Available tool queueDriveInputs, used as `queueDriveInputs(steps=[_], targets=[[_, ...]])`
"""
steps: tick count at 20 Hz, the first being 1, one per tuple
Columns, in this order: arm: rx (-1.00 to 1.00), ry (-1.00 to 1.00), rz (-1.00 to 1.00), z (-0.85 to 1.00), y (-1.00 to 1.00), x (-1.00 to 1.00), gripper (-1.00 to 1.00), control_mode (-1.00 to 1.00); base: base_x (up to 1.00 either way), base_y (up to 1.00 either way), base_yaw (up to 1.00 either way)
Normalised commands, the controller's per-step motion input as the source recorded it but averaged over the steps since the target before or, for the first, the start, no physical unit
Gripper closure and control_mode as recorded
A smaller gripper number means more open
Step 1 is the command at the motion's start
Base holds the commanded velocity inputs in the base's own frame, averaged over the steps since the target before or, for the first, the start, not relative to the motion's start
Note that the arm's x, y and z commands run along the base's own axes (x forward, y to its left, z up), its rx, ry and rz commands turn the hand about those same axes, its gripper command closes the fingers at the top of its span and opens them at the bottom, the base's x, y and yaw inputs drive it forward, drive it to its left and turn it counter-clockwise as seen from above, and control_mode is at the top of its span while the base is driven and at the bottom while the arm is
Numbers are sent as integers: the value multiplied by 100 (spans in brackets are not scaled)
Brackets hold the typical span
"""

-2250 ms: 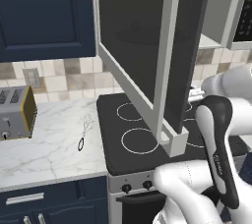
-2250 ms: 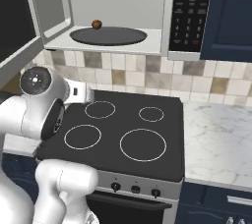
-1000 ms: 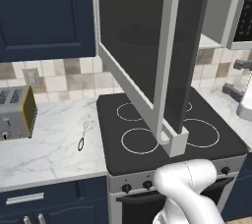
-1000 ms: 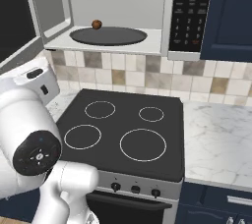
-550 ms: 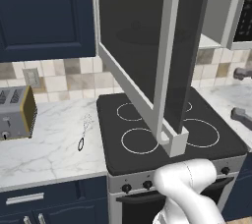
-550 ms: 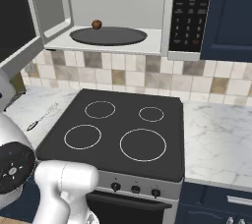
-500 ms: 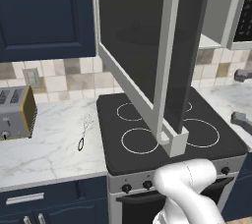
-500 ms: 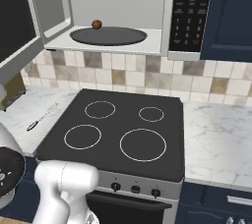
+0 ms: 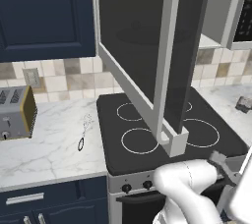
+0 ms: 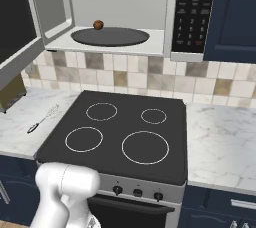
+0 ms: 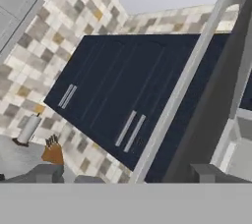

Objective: Close the microwave door.

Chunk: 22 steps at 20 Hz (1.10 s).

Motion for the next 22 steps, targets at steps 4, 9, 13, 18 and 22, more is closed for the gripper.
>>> queueDriveInputs(steps=[4, 9, 13, 18, 22], targets=[[-8, 7, -63, -21, 69, 0, -100, -100, 0, 0, 0], [-12, 7, -64, -20, 70, 3, -100, -100, 0, 0, 0], [-12, 2, -50, -32, 55, 39, -100, -100, 0, 0, 0], [-7, 0, -27, -14, 23, 61, -100, -100, 0, 0, 0], [0, -11, -18, -6, 9, 63, -100, -100, 0, 0, 0]])
